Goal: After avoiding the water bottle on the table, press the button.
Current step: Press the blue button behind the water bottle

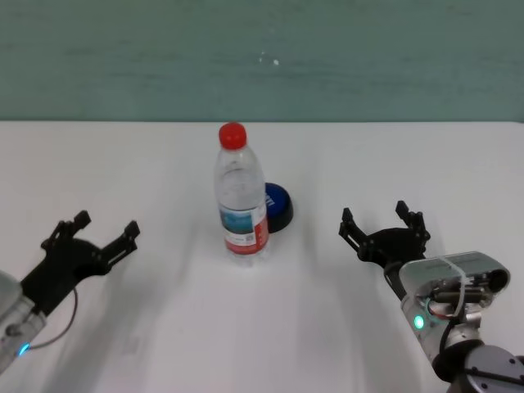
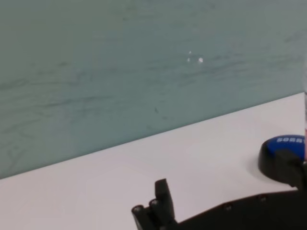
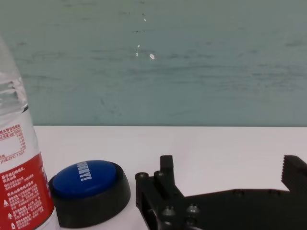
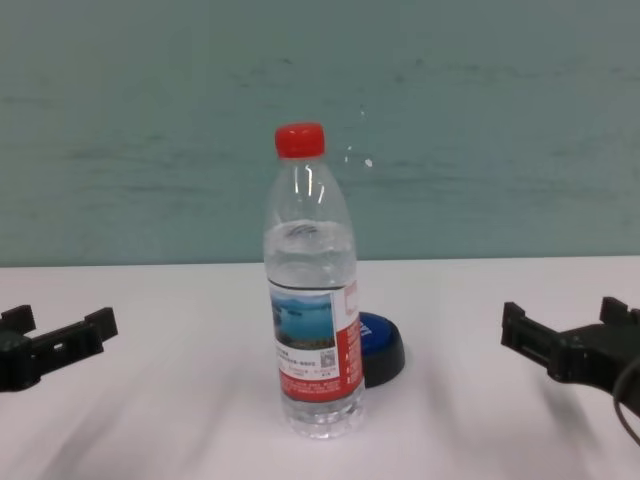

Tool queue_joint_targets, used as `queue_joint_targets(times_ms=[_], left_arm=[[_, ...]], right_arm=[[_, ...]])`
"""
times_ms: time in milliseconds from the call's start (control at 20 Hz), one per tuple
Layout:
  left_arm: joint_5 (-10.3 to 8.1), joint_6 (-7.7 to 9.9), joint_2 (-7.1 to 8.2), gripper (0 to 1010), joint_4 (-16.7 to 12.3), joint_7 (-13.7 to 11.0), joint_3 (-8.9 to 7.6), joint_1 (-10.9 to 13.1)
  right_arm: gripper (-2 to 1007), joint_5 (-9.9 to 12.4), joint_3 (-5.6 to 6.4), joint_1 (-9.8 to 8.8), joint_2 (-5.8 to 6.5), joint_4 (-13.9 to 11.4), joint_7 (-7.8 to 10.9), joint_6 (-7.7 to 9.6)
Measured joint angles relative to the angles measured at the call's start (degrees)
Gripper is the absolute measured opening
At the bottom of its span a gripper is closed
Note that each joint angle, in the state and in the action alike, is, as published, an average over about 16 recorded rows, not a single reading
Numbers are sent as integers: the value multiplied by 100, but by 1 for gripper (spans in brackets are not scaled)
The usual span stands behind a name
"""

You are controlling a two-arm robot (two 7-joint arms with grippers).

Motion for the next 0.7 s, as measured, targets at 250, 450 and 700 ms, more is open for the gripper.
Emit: queue_joint_targets(times_ms=[250, 450, 700], left_arm=[[18, 0, -20, 1000, 102, -70, 101, -149], [55, -13, -52, 1000, 205, -138, 243, -328], [147, -22, -152, 1000, 383, -160, 462, -623]], right_arm=[[1004, 0, 0, 0, 0, 0, 0, 0], [1004, 0, 0, 0, 0, 0, 0, 0], [1004, 0, 0, 0, 1, 0, 0, 0]])
